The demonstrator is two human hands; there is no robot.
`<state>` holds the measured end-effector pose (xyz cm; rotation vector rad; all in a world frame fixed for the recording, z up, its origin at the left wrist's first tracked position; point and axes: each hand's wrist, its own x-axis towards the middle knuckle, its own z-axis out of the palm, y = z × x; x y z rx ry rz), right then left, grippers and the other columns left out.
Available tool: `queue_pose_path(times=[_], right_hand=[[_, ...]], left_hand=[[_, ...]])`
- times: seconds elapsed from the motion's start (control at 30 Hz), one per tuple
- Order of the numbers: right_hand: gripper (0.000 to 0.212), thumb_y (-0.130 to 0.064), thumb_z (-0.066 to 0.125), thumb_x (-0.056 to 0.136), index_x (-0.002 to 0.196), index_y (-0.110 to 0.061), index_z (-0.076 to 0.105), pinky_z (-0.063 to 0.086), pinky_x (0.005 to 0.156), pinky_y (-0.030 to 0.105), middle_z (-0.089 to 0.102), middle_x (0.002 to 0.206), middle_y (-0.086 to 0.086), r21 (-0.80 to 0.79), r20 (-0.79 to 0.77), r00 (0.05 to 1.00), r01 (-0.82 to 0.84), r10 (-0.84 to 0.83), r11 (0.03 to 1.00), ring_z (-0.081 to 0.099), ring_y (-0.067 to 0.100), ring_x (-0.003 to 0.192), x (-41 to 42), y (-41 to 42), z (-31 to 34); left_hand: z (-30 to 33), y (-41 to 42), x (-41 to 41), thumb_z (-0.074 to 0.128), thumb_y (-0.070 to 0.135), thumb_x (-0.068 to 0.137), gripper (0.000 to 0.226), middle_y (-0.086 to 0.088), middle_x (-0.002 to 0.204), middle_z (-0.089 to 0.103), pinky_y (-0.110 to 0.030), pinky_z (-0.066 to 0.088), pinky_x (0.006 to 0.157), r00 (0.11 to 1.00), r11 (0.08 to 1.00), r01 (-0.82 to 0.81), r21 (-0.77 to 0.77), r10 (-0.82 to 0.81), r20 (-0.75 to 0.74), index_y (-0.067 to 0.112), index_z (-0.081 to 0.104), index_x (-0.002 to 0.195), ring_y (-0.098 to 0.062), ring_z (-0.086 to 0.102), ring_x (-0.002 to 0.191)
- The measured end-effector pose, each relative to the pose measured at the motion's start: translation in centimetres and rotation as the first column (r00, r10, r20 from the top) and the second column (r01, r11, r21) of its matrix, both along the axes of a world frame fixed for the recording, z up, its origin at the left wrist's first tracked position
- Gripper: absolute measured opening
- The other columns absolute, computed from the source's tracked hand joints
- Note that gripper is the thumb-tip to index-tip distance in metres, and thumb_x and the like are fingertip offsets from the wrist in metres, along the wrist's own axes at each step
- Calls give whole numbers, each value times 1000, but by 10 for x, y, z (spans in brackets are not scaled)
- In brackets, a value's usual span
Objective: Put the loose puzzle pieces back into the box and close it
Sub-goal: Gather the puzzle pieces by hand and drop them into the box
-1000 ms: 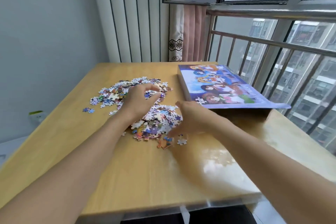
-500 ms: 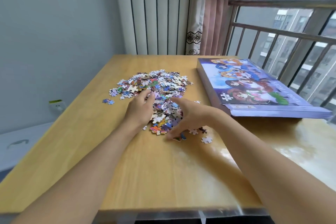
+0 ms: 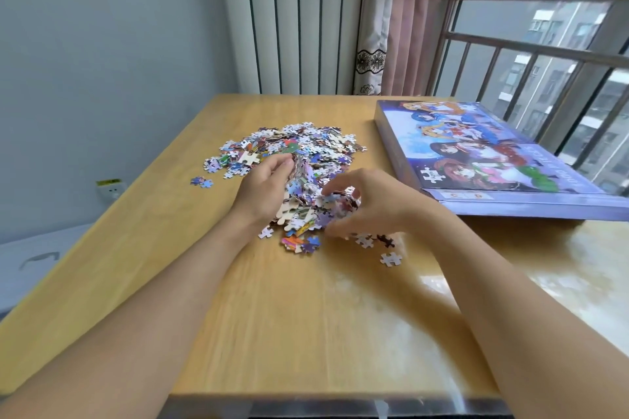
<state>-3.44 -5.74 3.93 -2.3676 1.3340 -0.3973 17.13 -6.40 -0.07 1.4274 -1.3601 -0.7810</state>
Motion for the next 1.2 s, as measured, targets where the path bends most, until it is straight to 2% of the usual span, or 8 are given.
queue_pose_path(times=[0.1,0.3,0.47,0.6,0.8,0.93,1.1,1.2], right_hand=[[62,-50,80,76,131,-30,61,49,85,26,62,130,-9,-60,3,1000,-2,2,998,58,10,105,1,1,0],[117,-75,81,54,153,-34,33,40,110,40,41,151,-9,46,-240,970,-21,31,999,41,16,136,2,4,-6],[72,-53,77,74,139,-34,53,54,84,40,62,112,-2,-83,-242,970,-9,-11,997,60,21,99,3,5,-1],[50,-34,69,81,130,-32,62,40,51,28,44,68,-14,-234,-240,970,-10,-48,972,44,4,57,6,10,5],[50,-25,65,85,135,-26,59,50,59,34,63,80,1,-301,-216,973,16,-85,953,61,24,73,7,4,1],[50,-19,68,84,133,-19,59,53,61,38,55,79,1,-283,-220,969,47,-112,958,60,26,72,4,2,-1],[40,-14,68,82,122,-12,62,58,70,45,63,99,9,-297,-232,961,76,-149,952,63,32,81,1,-1,-3],[45,-16,69,88,133,-16,60,51,67,35,55,95,2,-278,-211,964,98,-161,956,59,28,78,1,-3,-4]], left_hand=[[0,1,2,44,37,106,35,18,119,58,-7,34,80,1000,1000,1,-20,-1,8,24,58,136,1,50,112],[0,5,2,46,37,105,32,10,115,63,-8,36,75,987,996,-25,-84,38,154,25,61,131,-6,55,107],[1,4,3,46,37,105,31,13,112,62,-5,35,75,985,995,-23,-100,40,169,26,63,128,-2,54,104],[1,4,4,45,36,106,32,16,115,61,0,33,76,985,992,-22,-127,43,168,24,64,128,3,52,106],[0,3,5,44,37,106,35,16,116,61,1,34,78,985,989,-25,-149,50,165,22,63,130,4,52,106],[-1,0,7,45,37,106,33,19,111,61,-3,34,80,987,986,-25,-162,50,151,23,65,127,12,51,101],[-3,-1,7,46,36,105,32,18,113,61,-4,35,82,987,985,-19,-169,45,155,22,66,126,16,50,100],[-3,-2,7,45,36,105,32,17,114,61,-3,34,82,986,985,-16,-171,44,160,22,65,126,18,49,99]])
